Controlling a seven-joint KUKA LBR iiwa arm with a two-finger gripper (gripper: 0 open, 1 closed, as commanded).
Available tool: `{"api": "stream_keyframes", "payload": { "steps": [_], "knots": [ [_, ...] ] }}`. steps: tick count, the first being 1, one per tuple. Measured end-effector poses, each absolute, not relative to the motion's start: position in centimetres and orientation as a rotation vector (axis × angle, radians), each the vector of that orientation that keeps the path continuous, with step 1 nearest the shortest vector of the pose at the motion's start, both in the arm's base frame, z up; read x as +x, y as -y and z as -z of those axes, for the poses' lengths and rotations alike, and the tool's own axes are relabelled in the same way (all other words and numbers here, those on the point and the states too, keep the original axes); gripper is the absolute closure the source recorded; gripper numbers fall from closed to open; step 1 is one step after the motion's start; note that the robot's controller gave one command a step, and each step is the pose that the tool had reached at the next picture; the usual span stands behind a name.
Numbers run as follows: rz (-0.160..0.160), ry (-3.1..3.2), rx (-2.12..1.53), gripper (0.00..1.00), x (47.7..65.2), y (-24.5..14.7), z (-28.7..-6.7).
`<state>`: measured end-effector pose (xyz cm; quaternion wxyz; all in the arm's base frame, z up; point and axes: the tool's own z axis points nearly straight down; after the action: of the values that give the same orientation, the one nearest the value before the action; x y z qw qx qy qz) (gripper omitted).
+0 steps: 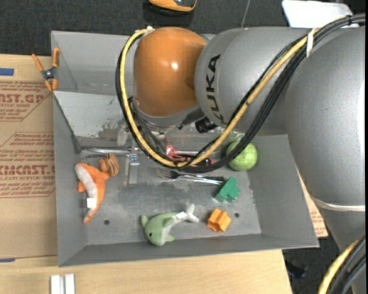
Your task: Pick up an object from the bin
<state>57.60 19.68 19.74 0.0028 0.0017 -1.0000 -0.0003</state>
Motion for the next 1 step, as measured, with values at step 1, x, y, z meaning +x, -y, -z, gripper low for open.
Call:
{"api": "stream_keyframes", "payload": {
  "steps": [1],
  "knots": [
    [0.003, 3.143, 0.002, 0.00, 57.80, -19.58, -20.17]
  ]
}}
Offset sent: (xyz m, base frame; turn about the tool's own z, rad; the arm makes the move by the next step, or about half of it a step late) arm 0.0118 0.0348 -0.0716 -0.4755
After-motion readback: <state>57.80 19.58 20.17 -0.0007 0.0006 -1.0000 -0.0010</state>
